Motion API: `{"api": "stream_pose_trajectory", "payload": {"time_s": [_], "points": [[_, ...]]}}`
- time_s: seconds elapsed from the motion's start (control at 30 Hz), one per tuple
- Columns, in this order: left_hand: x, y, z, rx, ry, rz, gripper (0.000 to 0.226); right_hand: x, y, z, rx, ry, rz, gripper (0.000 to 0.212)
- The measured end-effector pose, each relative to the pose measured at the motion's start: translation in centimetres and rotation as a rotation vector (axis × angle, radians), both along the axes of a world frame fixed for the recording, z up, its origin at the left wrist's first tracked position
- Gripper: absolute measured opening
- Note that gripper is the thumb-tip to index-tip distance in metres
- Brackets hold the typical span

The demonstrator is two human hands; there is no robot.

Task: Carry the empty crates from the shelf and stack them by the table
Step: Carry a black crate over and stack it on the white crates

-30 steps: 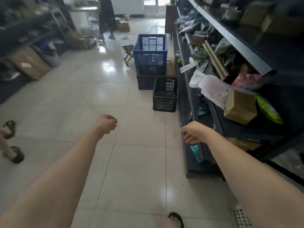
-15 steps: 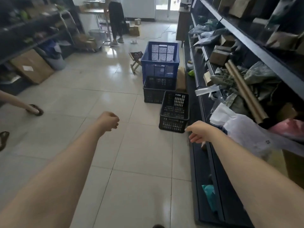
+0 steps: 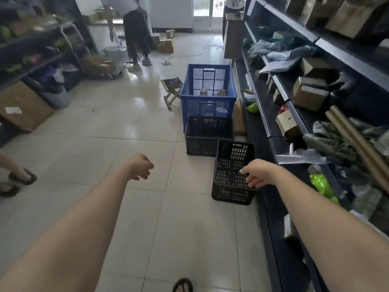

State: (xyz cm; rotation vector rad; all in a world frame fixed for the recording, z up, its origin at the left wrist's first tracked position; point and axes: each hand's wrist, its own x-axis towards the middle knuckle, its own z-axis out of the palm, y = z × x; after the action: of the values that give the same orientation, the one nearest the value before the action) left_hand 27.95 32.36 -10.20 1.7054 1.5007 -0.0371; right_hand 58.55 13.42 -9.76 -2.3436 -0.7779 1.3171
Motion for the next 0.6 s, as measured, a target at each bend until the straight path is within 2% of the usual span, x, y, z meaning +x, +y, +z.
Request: {"api": "stream_pose_trajectory", "payload": {"time_s": [0.17,0.3,0.6], "points": [[8.3,10.4,1.3,0.031,0.036,-0.086,0.024,4.9,9.0,0.3,0.028,-0.012,0.005,0.037],[17.3,17.2,0.3,0.01,0.097,-0.188,0.028,11.5,12.9,-1.5,-0.067,0.003,-0.012,0.037],[42.9,29.5,-2.2,-0.028,0.221,-0.529,0.021,30.1,20.4,-5.7,-0.13,0.017,-0.318,0.033]]}}
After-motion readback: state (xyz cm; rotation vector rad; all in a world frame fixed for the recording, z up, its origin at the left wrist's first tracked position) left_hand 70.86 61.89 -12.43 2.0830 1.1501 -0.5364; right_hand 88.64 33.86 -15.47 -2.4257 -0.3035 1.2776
